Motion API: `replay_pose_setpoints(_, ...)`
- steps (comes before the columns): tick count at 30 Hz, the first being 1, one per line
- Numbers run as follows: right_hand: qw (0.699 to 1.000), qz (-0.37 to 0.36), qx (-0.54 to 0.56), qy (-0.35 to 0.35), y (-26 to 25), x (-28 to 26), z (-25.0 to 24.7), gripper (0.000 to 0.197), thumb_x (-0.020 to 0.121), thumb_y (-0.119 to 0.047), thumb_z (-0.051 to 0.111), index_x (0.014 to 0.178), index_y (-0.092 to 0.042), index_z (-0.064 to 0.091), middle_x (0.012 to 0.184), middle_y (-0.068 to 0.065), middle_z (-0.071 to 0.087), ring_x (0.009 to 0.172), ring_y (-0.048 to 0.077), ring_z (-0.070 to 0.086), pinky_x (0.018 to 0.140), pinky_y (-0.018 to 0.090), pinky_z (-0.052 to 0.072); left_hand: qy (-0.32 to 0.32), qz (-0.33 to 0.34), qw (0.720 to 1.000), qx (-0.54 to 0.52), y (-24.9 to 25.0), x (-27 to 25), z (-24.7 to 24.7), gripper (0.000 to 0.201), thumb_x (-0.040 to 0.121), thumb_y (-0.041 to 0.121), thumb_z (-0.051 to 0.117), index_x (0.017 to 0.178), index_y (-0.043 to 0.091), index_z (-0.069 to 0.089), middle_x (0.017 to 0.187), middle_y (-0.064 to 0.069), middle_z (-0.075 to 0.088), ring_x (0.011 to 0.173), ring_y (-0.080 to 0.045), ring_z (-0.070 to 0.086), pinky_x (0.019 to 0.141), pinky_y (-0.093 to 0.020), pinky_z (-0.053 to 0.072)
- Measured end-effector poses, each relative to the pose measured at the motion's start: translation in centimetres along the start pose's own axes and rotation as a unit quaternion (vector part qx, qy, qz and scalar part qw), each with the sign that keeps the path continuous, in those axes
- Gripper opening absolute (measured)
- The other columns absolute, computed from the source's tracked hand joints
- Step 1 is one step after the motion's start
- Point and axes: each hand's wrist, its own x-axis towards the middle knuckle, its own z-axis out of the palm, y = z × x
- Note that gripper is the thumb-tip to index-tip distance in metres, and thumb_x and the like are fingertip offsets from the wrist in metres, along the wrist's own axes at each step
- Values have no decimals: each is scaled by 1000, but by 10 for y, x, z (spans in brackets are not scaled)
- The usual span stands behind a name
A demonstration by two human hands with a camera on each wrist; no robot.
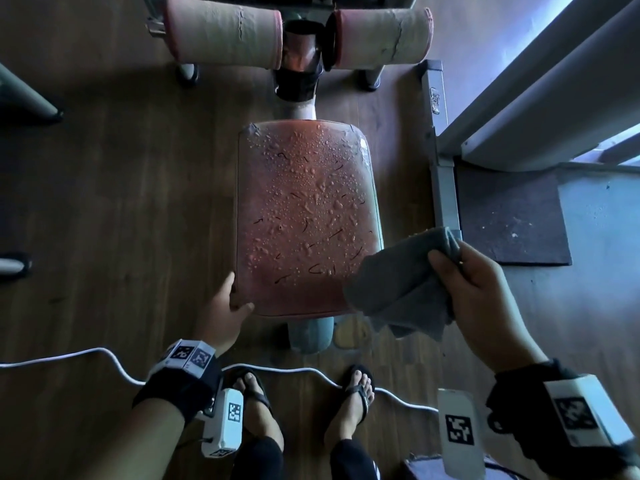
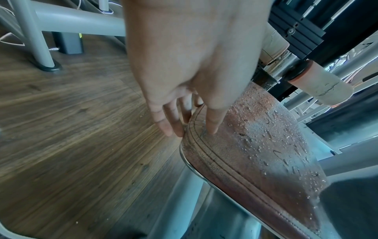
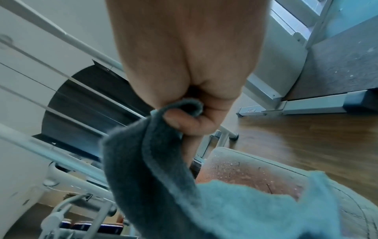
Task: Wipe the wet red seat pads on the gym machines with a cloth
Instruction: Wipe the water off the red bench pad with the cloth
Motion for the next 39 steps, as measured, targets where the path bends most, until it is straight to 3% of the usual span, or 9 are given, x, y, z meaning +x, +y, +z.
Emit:
replay_pose_setpoints(3,1000,-6,2,4,6,0,-9,17,98,-14,52,96,0,61,78,20,55,73,15,50,63,30,43,-4,-6,1000,6,1,-1,-2,77,90,18,68,155,16,28,148,-8,49,136,-26,46,107,-39,39)
replay_pose_setpoints(9,958,69,-258,101,77,11,-35,22,96,-16,56,74,-18,54,62,2,59,59,27,58,48,28,41,0,-23,1000,-18,9,-5,-1,75,92,16,68,155,16,28,151,-10,45,138,-28,43,110,-37,35)
replay_pose_setpoints(18,970,40,-224,80,105,18,50,8,93,-18,61,94,-16,68,74,0,66,61,9,58,52,6,42,-3,-16,1000,-27,9,-6,1,73,95,20,64,157,20,24,153,-4,43,140,-25,41,114,-41,34)
replay_pose_setpoints(21,947,-32,-321,-9,125,17,82,23,93,-35,59,102,-18,72,99,-1,71,89,20,62,80,30,51,2,-17,1000,-25,8,-6,2,74,94,20,64,157,19,24,155,-5,39,142,-25,37,116,-40,31)
replay_pose_setpoints(25,937,2,-350,-12,137,13,84,41,95,-55,45,94,-30,77,115,-16,58,112,14,41,95,35,29,1,-17,999,-36,8,-7,3,73,96,19,63,157,16,23,157,-4,36,145,-23,33,116,-36,27)
replay_pose_setpoints(28,927,19,-374,9,147,8,83,14,90,-36,63,103,-34,69,129,-7,40,122,22,29,102,43,28,-1,-22,999,-44,8,-7,3,72,96,20,62,156,18,23,157,-6,36,145,-25,33,118,-40,28)
replay_pose_setpoints(31,946,68,-315,42,152,13,82,45,76,-19,79,114,-28,58,135,3,26,120,29,29,99,55,42,-2,-30,999,-44,9,-7,2,71,96,20,62,156,18,24,157,-6,36,145,-25,33,117,-41,28)
replay_pose_setpoints(35,944,168,-274,72,150,30,71,90,64,-26,90,138,-37,39,156,6,8,135,35,24,105,49,39,-1,-38,998,-45,15,-7,1,70,96,17,61,156,15,24,157,-7,35,145,-25,32,116,-38,27)
replay_pose_setpoints(39,941,245,-231,46,153,32,62,76,68,-40,86,133,-28,48,119,10,60,104,28,58,85,36,51,-6,-50,998,-48,19,-9,0,71,96,18,62,156,16,24,158,-8,34,145,-25,31,116,-39,27)
